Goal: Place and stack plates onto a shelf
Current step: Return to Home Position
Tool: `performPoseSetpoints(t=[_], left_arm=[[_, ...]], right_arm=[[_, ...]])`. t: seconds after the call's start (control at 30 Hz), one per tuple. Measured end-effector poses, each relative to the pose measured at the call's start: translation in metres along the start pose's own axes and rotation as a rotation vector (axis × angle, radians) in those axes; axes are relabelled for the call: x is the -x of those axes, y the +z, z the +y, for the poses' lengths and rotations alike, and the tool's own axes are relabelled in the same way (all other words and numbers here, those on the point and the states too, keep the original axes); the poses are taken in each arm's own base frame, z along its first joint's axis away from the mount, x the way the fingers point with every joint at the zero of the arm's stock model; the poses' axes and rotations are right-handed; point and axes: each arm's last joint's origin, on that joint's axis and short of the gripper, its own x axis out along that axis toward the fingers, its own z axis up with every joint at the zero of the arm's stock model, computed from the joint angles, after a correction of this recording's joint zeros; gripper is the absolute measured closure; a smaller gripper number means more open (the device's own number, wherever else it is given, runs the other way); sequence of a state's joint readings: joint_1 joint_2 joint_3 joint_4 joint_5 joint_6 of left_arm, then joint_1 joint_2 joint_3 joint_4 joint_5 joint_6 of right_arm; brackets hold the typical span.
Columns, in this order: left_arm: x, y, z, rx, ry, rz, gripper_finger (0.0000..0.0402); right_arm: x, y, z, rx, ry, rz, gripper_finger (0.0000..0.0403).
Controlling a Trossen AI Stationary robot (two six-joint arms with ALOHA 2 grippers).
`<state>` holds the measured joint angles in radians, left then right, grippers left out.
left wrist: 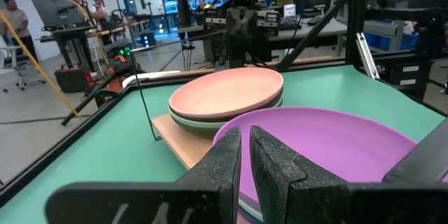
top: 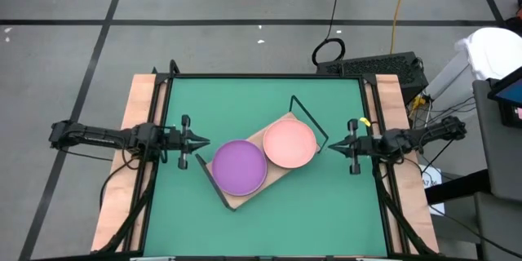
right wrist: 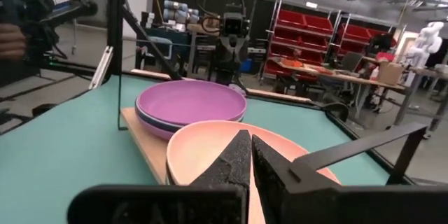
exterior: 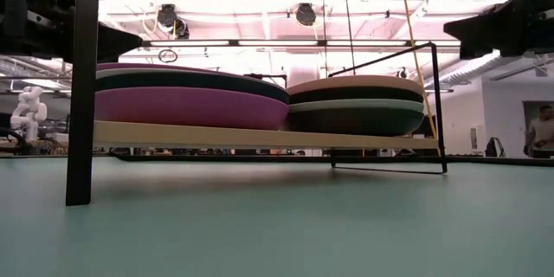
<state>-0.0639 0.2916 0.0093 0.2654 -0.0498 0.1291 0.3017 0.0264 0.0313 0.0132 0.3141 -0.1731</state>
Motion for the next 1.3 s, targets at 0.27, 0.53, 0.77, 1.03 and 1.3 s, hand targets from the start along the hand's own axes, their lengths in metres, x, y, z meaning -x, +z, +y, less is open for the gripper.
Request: performPoseSetpoints(t=[0.27,0.53,0.77,1.03,1.3], left_arm=[[0.0,0.002,0.0,0.002,0.003,-0.022,0.0362],[0.0,0.002,0.0,0.006,0.003,-0.022,0.0362],[0.0,0.002,0.0,0.009,0.003,-0.023,0.0362],[0.0,0.002,0.0,0.009,0.003,-0.022,0.0362],[0.0,0.002,0.0,0.009,0.004,-0.022,0.0362]], right_arm=[[-0.001,0.002,-0.005,0.009,-0.045,-0.027,0.0403],[-0.002,0.001,-0.01,0.001,-0.052,-0.027,0.0403],[-0.003,0.0,-0.014,-0.016,-0.049,-0.02,0.0403],[-0.003,-0.001,-0.016,-0.033,-0.034,-0.014,0.0403],[-0.003,-0.002,-0.016,-0.046,-0.001,-0.012,0.0403]])
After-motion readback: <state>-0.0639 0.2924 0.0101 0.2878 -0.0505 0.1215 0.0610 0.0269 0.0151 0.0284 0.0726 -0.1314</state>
